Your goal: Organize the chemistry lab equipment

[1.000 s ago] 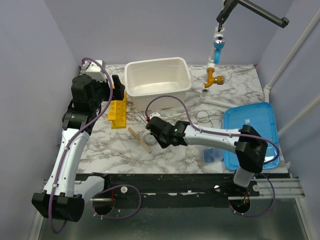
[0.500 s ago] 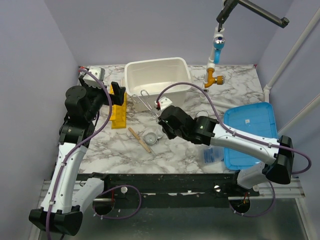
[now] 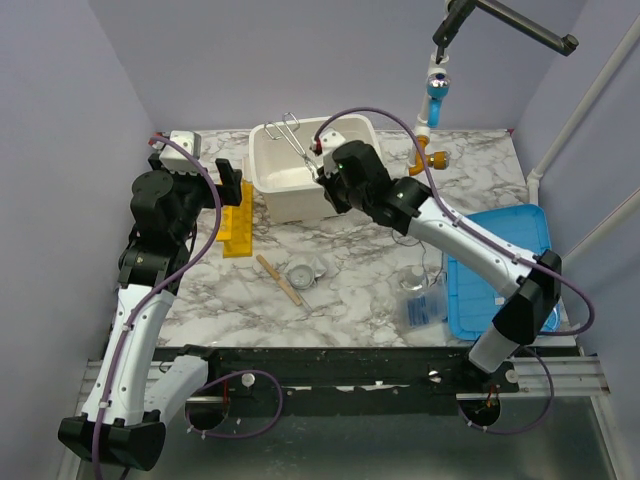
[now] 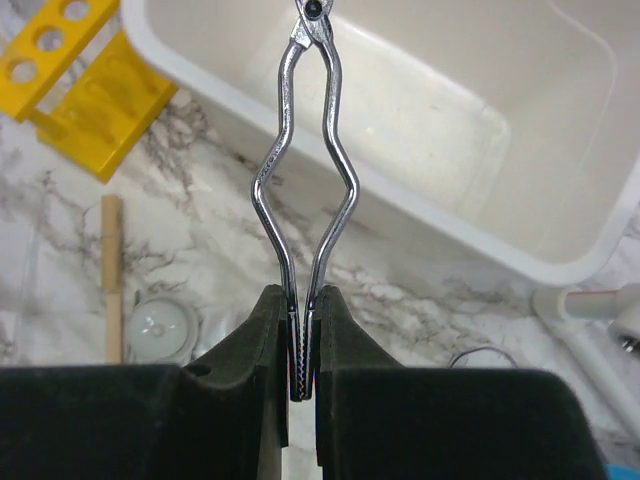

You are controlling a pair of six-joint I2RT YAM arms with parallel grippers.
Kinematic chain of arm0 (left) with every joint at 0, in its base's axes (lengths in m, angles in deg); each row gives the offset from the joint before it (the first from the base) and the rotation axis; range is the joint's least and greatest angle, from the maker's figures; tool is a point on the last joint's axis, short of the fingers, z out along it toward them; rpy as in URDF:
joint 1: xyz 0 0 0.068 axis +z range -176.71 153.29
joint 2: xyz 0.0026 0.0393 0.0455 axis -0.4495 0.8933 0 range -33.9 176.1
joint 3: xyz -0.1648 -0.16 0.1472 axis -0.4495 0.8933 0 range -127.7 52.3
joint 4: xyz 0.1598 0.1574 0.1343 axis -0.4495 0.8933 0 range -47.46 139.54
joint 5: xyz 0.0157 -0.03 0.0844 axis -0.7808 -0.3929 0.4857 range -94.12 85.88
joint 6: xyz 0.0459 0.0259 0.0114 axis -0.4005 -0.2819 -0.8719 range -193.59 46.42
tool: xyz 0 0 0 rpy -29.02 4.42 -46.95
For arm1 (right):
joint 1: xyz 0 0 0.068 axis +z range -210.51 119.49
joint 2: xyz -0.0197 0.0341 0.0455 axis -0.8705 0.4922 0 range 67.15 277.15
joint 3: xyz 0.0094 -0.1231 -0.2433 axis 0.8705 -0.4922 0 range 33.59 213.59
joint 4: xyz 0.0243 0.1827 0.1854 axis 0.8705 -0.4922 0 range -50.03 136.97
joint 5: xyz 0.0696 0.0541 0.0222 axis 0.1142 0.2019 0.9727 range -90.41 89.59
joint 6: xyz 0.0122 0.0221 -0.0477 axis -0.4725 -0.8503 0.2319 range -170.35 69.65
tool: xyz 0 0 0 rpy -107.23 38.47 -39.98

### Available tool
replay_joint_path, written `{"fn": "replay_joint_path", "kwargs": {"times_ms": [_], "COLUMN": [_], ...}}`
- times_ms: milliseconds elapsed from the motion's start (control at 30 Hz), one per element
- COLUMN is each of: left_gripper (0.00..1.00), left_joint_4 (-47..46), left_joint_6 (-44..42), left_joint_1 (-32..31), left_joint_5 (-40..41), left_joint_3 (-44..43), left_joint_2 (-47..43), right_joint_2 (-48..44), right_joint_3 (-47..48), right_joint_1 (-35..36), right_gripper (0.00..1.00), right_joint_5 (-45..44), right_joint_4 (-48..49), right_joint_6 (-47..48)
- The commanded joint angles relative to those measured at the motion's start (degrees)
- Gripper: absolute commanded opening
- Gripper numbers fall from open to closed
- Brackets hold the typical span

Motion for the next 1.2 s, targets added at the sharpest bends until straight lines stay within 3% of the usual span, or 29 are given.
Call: {"fn": "replay_joint_path", "kwargs": {"times_ms": [0, 133, 300, 433, 700, 1167], "left_gripper": [0.99, 0.99, 0.99, 0.98, 0.98, 0.99], "left_joint_4": [0.6, 0.9, 0.9, 0.9, 0.9, 1.0], "left_joint_6": [0.3, 0.3, 0.3, 0.1, 0.3, 0.5], "left_joint_1": [-0.1, -0.2, -0.1, -0.1, -0.1, -0.1], "left_joint_5": [2.5, 2.5, 2.4, 2.5, 2.3, 2.0], "left_joint_3": [-0.7, -0.8, -0.9, -0.9, -0.9, -0.9], "left_joint_2": [-0.3, -1.0, -1.1, -1.1, -1.2, -0.3], "right_joint_2": [5.8, 10.0, 14.9, 20.7, 30.5, 35.6], "right_joint_3": [8.2, 13.8, 18.5, 25.6, 35.3, 36.3], "right_joint_1": [-3.7, -6.3, -11.1, -13.2, -14.0, -16.2], "right_gripper": [0.01, 0.01, 0.01, 0.01, 0.01, 0.01], "right_joint_5": [8.9, 8.9, 19.9, 24.4, 21.7, 19.0], "right_joint_4": [0.9, -0.1, -1.2, -9.0, -20.7, -20.9], "right_joint_6": [10.5, 15.8, 21.0, 23.7, 28.3, 32.0]}}
